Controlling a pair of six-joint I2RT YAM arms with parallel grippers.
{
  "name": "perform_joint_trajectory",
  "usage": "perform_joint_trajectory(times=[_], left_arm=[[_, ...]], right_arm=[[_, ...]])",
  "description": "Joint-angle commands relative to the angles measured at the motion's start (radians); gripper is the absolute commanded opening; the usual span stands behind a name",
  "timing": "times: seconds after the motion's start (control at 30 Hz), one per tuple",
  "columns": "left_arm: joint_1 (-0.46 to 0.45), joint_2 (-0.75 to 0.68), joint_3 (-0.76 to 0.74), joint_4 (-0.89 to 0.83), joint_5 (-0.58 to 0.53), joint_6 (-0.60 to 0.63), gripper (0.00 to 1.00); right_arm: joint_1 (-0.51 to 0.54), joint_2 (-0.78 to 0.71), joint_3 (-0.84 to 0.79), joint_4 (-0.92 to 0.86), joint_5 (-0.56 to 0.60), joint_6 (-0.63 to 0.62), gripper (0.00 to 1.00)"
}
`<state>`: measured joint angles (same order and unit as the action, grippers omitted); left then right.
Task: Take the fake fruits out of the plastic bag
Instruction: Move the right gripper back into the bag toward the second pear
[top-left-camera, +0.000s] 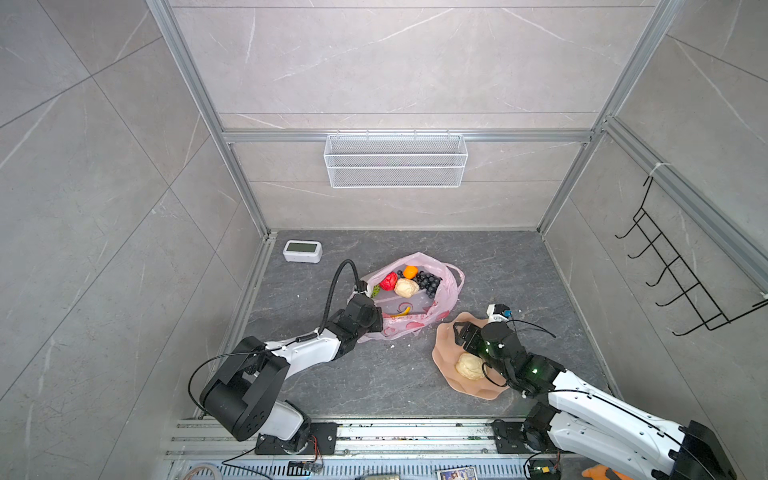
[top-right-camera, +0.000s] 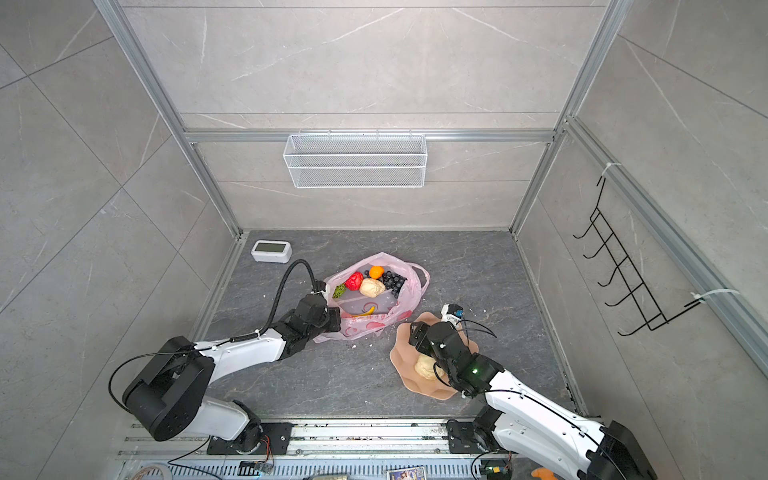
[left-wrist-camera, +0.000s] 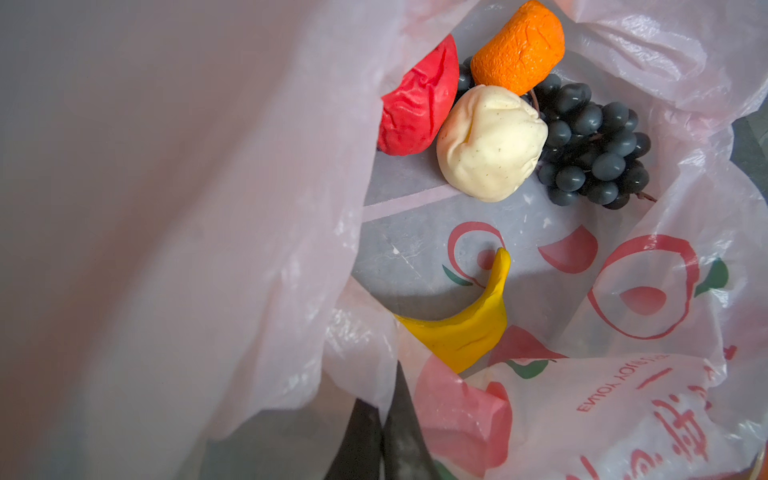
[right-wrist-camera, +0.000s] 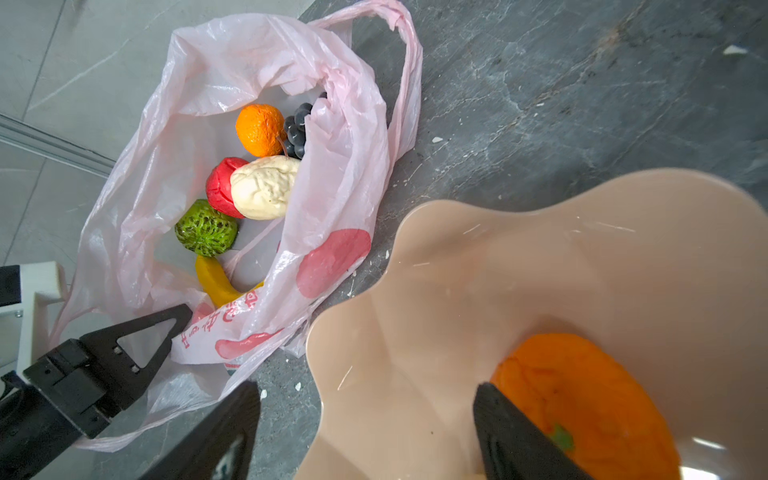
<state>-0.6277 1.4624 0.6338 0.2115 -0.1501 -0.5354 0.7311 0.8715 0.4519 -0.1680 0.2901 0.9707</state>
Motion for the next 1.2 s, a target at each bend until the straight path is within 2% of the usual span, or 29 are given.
perform_joint_trajectory(times=[0.0,0.23,0.47,0.53,0.7,0.83,1.03,1.17], left_arm=[[0.005,0.002,0.024,0.034,0.007,-0.016,0.05],[0.005,-0.017,0.013,0.04,0.003,-0.018,0.04],[0.005,-0.025,0.009,0.042,0.005,-0.029,0.04],[0.006,-0.034,0.005,0.04,-0.002,-0.03,0.04],[0.004,-0.048,-0.003,0.041,-0.005,-0.031,0.04],[0.005,-0.048,-0.001,0.041,-0.001,-0.035,0.05],[0.005,-0.05,-0.004,0.04,0.003,-0.037,0.05],[0.005,-0.048,-0.003,0.042,0.007,-0.04,0.05]], right_arm=[[0.007,0.024,0.067,-0.128,0.017,-0.036,0.82],[0.065,0.196,0.248,-0.202,0.003,-0.097,0.79],[0.08,0.582,0.609,-0.315,-0.054,-0.246,0.8],[0.08,0.701,0.726,-0.375,-0.043,-0.235,0.8],[0.075,0.864,0.873,-0.382,-0.052,-0.104,0.82],[0.049,0.936,0.922,-0.304,-0.093,0.051,0.83],[-0.006,0.977,0.837,-0.076,-0.128,0.351,0.81],[-0.04,1.014,0.794,0.052,-0.141,0.499,0.79]])
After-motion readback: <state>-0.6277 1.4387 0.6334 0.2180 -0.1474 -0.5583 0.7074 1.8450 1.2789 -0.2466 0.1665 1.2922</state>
